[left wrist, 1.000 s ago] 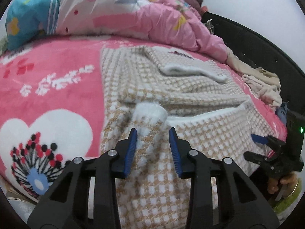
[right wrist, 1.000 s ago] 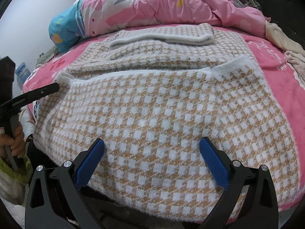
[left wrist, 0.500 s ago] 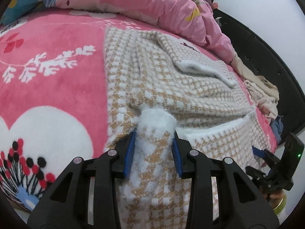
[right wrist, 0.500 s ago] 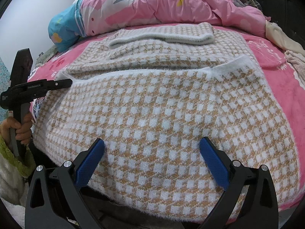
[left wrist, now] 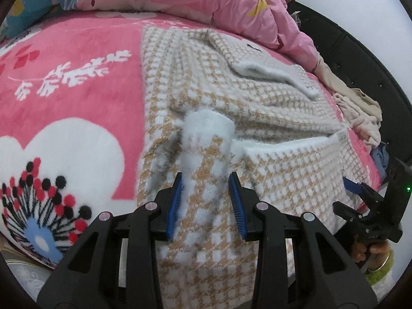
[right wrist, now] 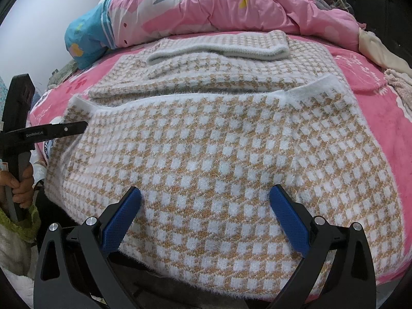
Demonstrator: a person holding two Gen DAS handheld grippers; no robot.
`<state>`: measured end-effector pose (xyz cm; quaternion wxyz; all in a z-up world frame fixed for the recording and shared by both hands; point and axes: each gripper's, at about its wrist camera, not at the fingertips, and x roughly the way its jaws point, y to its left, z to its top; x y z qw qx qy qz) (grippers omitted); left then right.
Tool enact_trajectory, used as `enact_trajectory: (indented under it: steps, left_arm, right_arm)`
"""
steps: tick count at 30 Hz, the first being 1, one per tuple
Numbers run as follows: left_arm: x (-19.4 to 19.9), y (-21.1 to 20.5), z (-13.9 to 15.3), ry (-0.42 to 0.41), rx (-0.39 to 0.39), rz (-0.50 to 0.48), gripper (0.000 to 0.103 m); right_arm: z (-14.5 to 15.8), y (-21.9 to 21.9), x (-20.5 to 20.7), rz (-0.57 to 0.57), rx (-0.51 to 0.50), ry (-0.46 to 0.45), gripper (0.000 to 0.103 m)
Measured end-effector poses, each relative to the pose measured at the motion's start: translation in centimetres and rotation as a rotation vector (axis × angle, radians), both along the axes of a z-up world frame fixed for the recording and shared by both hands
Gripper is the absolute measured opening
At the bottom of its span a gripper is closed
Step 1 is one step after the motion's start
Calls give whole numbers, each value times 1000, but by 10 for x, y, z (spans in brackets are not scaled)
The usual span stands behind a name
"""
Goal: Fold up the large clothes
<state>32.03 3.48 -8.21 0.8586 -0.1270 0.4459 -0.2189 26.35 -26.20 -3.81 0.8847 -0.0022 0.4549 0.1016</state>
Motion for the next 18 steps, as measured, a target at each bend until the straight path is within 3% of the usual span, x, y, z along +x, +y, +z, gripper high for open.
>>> enact_trajectory:
  steps: [3,7,13,18]
  left_arm:
    - [-4,-4,5,-30,-10,-27,35]
    - [1,-8,-4,-3,53,2,37]
    - [-3,-25,-1,-37,176,24,37]
    - [-7,-34,2,-56,239,55,37]
  right_arm:
    - [0,0,0,3,-3,-2,97]
    - [0,0,1,4,-4,-1,97]
    - [7,-9,-5,1,11,-2,97]
    - [23,-47,-18,-61,40,-45,90]
